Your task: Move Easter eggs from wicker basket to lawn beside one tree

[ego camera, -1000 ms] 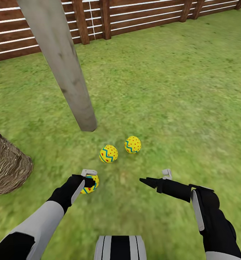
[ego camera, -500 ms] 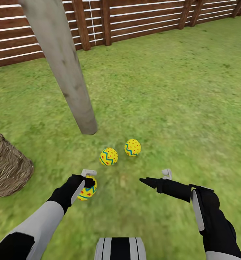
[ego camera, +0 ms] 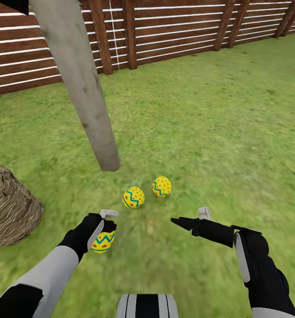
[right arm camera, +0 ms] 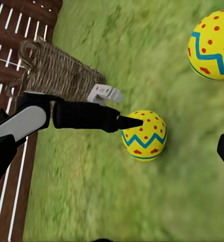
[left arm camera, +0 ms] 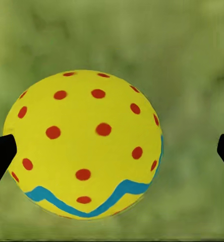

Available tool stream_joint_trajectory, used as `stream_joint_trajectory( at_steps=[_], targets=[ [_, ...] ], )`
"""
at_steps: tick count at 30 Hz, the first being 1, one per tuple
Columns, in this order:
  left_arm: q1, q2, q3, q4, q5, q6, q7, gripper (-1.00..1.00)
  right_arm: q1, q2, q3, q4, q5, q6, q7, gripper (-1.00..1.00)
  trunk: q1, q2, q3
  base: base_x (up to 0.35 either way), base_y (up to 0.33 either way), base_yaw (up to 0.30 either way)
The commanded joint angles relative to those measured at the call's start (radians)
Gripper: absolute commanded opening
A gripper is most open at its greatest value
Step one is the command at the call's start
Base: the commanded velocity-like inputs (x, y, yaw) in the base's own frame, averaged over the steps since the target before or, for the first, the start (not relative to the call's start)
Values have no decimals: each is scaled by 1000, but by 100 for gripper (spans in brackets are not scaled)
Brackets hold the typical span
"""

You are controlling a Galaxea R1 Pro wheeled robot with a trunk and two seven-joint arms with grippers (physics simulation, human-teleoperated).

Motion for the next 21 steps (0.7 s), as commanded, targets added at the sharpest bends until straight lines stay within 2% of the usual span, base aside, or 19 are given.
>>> stream_joint_trajectory(
  at_steps=[1, 18, 21],
  targets=[
    [0, 1, -5, -1, 11, 5, 9, 100, -1, 1, -2, 0, 0, 8, 3, 100, -1, 0, 3, -245, 0, 0],
    [0, 1, -10, -3, 11, 13, 9, 100, -1, 1, -1, 1, 1, 9, 3, 100, -9, 4, 69, -333, 0, 0],
    [0, 1, -6, -2, 10, 15, 9, 100, -1, 1, -1, 1, 2, 9, 3, 100, -10, 5, 81, -183, 0, 0]
  ],
)
